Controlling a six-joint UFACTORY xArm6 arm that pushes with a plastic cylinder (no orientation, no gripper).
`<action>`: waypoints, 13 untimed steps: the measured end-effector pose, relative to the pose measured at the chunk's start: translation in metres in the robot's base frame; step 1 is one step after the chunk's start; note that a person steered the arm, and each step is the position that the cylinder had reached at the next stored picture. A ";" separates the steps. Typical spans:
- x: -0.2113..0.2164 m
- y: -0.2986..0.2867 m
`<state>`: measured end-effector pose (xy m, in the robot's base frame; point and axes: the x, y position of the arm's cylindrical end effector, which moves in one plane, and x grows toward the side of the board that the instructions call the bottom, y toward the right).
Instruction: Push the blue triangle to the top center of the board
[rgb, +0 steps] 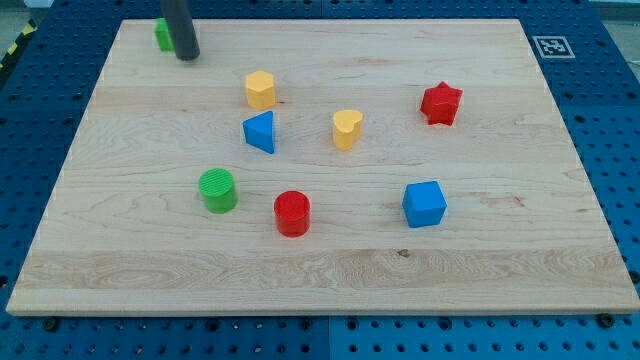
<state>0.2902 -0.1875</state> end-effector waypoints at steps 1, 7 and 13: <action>0.059 0.000; 0.145 0.127; 0.170 0.253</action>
<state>0.4604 0.0654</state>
